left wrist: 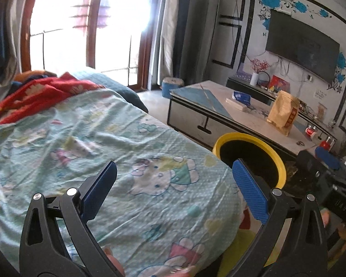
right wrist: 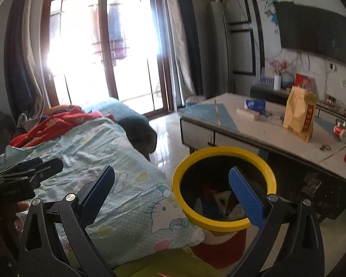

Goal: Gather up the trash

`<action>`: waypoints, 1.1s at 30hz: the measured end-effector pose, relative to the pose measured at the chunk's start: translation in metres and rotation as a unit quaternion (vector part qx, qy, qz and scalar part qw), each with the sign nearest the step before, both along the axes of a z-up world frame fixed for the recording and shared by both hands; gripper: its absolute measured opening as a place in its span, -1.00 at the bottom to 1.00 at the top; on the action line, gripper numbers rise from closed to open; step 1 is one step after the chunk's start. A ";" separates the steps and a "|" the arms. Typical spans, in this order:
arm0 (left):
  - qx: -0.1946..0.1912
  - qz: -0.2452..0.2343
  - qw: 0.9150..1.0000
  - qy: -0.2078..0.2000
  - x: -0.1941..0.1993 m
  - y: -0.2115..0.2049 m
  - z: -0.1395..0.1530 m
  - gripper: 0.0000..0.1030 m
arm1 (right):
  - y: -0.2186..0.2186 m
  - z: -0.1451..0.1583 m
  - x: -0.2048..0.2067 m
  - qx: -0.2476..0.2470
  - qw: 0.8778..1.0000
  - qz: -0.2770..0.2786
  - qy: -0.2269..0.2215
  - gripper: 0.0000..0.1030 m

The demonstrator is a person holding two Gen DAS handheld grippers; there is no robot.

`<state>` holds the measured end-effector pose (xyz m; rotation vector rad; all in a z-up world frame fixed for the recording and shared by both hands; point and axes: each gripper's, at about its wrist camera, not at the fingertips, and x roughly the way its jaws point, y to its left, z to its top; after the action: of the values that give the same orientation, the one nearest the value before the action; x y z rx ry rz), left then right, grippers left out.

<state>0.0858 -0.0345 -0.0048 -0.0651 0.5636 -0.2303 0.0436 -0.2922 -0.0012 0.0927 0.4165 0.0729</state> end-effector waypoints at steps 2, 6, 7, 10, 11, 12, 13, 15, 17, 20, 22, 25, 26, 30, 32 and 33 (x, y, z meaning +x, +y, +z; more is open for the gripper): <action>0.007 0.004 1.000 -0.015 -0.009 0.004 -0.001 0.79 | 0.004 0.001 -0.008 -0.001 1.000 -0.003 -0.019 0.88; 0.012 0.018 0.999 -0.038 -0.023 0.011 -0.002 0.79 | 0.006 0.003 -0.016 -0.005 0.999 -0.004 -0.044 0.88; 0.010 0.019 0.999 -0.043 -0.027 0.013 -0.003 0.79 | 0.006 0.003 -0.020 -0.007 0.998 -0.005 -0.055 0.88; 0.007 0.023 0.998 -0.060 -0.035 0.016 -0.003 0.79 | 0.006 0.006 -0.029 -0.012 0.996 -0.014 -0.083 0.88; 0.007 0.023 0.998 -0.066 -0.038 0.016 -0.002 0.79 | 0.005 0.007 -0.032 -0.014 0.996 -0.016 -0.089 0.88; 0.007 0.025 0.997 -0.075 -0.040 0.017 -0.001 0.79 | 0.005 0.008 -0.035 -0.014 0.995 -0.019 -0.100 0.88; 0.005 0.028 0.996 -0.086 -0.044 0.018 -0.001 0.79 | 0.005 0.009 -0.038 -0.014 0.994 -0.020 -0.105 0.88; 0.000 0.032 0.995 -0.097 -0.049 0.020 0.000 0.79 | 0.006 0.011 -0.044 -0.016 0.993 -0.019 -0.119 0.88; -0.006 0.034 0.994 -0.102 -0.052 0.021 0.000 0.79 | 0.008 0.010 -0.046 -0.019 0.992 -0.014 -0.124 0.88; -0.004 0.033 0.994 -0.107 -0.054 0.018 -0.001 0.79 | 0.011 0.007 -0.044 -0.024 0.993 -0.005 -0.117 0.88; -0.003 0.029 0.994 -0.106 -0.053 0.017 -0.003 0.79 | 0.012 0.006 -0.042 -0.025 0.993 -0.004 -0.111 0.88; -0.004 0.026 0.994 -0.104 -0.054 0.015 -0.004 0.79 | 0.011 0.005 -0.040 -0.025 0.994 -0.006 -0.106 0.88; -0.004 0.024 0.994 -0.104 -0.054 0.015 -0.005 0.79 | 0.012 0.004 -0.040 -0.025 0.994 -0.006 -0.105 0.88; -0.005 0.025 0.994 -0.103 -0.053 0.015 -0.005 0.79 | 0.014 0.003 -0.038 -0.026 0.995 -0.006 -0.101 0.88; -0.005 0.025 0.994 -0.104 -0.053 0.015 -0.005 0.79 | 0.014 0.001 -0.037 -0.026 0.995 -0.006 -0.100 0.88; -0.005 0.025 0.994 -0.104 -0.053 0.015 -0.005 0.79 | 0.013 0.001 -0.037 -0.026 0.995 -0.007 -0.100 0.88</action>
<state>0.0325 -0.0198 -0.0096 -0.0637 0.3538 -0.1889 0.0066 -0.2789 0.0001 0.0368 0.2173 0.0576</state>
